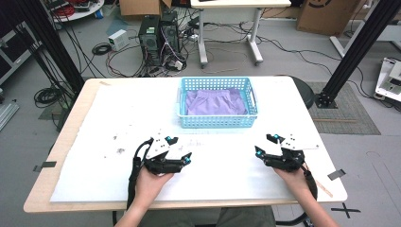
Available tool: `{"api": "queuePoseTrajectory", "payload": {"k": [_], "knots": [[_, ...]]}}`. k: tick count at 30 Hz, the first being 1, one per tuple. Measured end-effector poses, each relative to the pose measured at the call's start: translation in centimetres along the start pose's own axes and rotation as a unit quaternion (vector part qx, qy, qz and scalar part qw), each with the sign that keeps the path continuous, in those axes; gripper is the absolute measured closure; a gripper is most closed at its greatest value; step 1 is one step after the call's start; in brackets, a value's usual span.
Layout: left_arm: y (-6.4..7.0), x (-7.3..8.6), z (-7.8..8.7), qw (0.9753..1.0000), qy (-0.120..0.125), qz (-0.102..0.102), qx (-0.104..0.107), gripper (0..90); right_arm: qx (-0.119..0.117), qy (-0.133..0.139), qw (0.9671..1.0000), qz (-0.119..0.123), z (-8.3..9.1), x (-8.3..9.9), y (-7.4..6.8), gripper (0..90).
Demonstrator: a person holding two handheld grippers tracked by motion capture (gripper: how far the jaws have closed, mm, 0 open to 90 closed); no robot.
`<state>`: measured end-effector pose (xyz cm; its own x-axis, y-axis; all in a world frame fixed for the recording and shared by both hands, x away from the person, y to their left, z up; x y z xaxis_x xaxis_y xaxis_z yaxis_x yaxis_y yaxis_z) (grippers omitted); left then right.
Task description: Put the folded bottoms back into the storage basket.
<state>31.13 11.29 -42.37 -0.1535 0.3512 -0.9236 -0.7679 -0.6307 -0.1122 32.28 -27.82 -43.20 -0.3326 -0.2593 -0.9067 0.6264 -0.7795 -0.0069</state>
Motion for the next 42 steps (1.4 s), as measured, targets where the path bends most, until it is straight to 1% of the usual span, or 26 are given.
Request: {"api": "queuePoseTrajectory", "payload": {"k": [1, 3, 9, 11, 13, 15, 16, 18, 20, 21, 27, 28, 30, 31, 35, 36, 37, 38, 39, 42], "knots": [[0.16, 0.0, -0.02, 1.0, 0.0, -0.005, -0.001, 26.2, -0.002, -0.002, 1.0, -0.002, -0.06, 0.02, -0.03, 33.9], [0.25, 0.03, -0.11, 1.0, -0.001, -0.004, 0.0, 26.2, -0.001, -0.003, 1.0, 0.002, -0.19, 0.18, -0.09, 33.8], [0.26, 0.31, -0.24, 0.9999, -0.003, -0.011, 0.0, 26.2, -0.005, -0.014, 0.9999, 0.003, -0.4, 0.54, -0.35, 33.8], [0.24, 0.37, -0.3, 1.0, -0.003, -0.008, 0.0, 26.2, -0.006, -0.013, 0.9999, 0.006, -0.47, 0.54, -0.36, 33.8], [0.17, 0.48, -0.33, 1.0, -0.008, -0.004, 0.0, 26.2, -0.005, -0.02, 0.9998, 0.002, -0.52, 0.62, -0.46, 33.8], [0.16, 0.53, -0.34, 1.0, -0.007, -0.002, -0.001, 26.2, -0.005, -0.021, 0.9997, 0.007, -0.57, 0.67, -0.38, 33.8], [0.15, 0.54, -0.33, 1.0, -0.008, -0.001, -0.002, 26.2, -0.004, -0.021, 0.9998, 0.003, -0.55, 0.71, -0.39, 33.8], [0.13, 0.53, -0.31, 1.0, -0.007, -0.001, -0.001, 26.2, -0.004, -0.022, 0.9997, 0.001, -0.55, 0.7, -0.39, 33.7], [0.17, 0.56, -0.31, 1.0, -0.008, -0.001, 0.0, 26.2, -0.004, -0.017, 0.9998, 0.007, -0.5, 0.68, -0.26, 33.7], [0.17, 0.56, -0.31, 1.0, -0.008, -0.001, 0.0, 26.2, -0.004, -0.02, 0.9998, 0.0, -0.44, 0.7, -0.33, 33.7], [0.17, 0.65, -0.37, 0.9999, -0.017, -0.002, -0.002, 26.2, -0.003, -0.019, 0.9998, 0.004, -0.46, 0.72, -0.18, 33.7], [0.17, 0.68, -0.36, 0.9998, -0.017, -0.001, -0.003, 26.2, -0.004, -0.021, 0.9998, 0.0, -0.47, 0.74, -0.23, 33.7], [0.12, 0.74, -0.41, 0.9998, -0.019, -0.001, -0.005, 26.2, -0.004, -0.022, 0.9998, 0.003, -0.49, 0.77, -0.17, 33.7], [0.11, 0.76, -0.42, 0.9998, -0.019, -0.001, -0.004, 26.2, -0.004, -0.021, 0.9997, 0.008, -0.53, 0.77, -0.07, 33.6], [0.14, 0.77, -0.44, 0.9998, -0.019, -0.001, -0.003, 26.2, -0.005, -0.025, 0.9997, 0.002, -0.56, 0.82, -0.1, 33.5], [0.16, 0.78, -0.45, 0.9998, -0.02, 0.0, -0.003, 26.2, -0.005, -0.026, 0.9996, 0.003, -0.59, 0.83, -0.07, 33.5], [0.15, 0.8, -0.46, 0.9998, -0.022, -0.001, -0.002, 26.2, -0.005, -0.025, 0.9996, 0.009, -0.68, 0.87, 0.05, 33.5], [0.13, 0.8, -0.46, 0.9997, -0.022, -0.001, -0.002, 26.2, -0.005, -0.029, 0.9996, 0.002, -0.68, 0.93, -0.02, 33.4], [0.12, 0.81, -0.48, 0.9998, -0.022, -0.001, -0.003, 26.2, -0.005, -0.027, 0.9996, 0.006, -0.72, 0.92, 0.05, 33.5], [0.07, 0.81, -0.5, 0.9996, -0.026, -0.003, -0.006, 26.2, -0.006, -0.029, 0.9996, 0.004, -0.75, 0.97, 0.05, 33.5]]}}
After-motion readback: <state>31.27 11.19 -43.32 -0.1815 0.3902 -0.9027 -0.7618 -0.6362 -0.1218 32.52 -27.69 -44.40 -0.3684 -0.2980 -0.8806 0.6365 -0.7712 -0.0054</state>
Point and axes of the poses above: each handheld gripper's, and its own axes: z roughly backward along the jaws, x roughly out of its underside, y roughly to its right, the point moved 2 cm from there along -z, roughly forward along the jaws, and after that the axes turned 5 degrees about -z, right-handed, at the moved point
